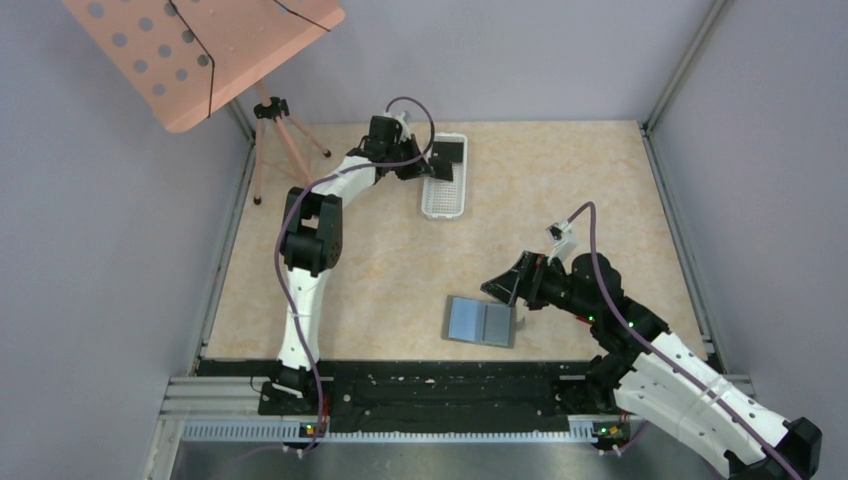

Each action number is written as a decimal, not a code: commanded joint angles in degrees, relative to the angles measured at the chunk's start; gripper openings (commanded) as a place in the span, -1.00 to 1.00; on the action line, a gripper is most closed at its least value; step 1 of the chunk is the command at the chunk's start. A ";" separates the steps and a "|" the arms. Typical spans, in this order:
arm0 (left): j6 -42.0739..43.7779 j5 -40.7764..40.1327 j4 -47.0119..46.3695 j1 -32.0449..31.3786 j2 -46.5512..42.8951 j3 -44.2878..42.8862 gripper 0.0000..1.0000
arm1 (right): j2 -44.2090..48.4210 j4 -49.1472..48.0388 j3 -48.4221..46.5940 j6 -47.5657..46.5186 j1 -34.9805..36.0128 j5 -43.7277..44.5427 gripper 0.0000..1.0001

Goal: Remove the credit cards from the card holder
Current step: Place the credit card in the storage box.

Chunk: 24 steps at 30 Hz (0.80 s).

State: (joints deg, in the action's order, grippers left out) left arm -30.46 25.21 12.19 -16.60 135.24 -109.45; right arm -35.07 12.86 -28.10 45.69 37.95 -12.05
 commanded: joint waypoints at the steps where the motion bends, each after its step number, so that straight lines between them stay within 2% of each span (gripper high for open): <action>1: -0.26 -1.75 -2.74 0.02 1.41 -2.86 -1.00 | -0.12 -2.04 -0.97 0.41 -0.24 0.54 0.78; 17: 0.75 -1.53 -4.33 0.12 -1.92 0.13 -1.00 | -0.08 -2.63 -0.36 1.11 -0.25 0.58 0.78; 24: 1.80 -2.38 -4.23 0.12 -1.55 -1.64 -1.00 | 0.57 -2.27 -0.21 1.80 -0.25 0.69 0.77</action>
State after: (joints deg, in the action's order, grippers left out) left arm -30.30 24.38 9.50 -16.60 136.38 -109.82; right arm -35.05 12.80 -28.10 46.74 37.95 -11.81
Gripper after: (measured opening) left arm 0.012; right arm 0.888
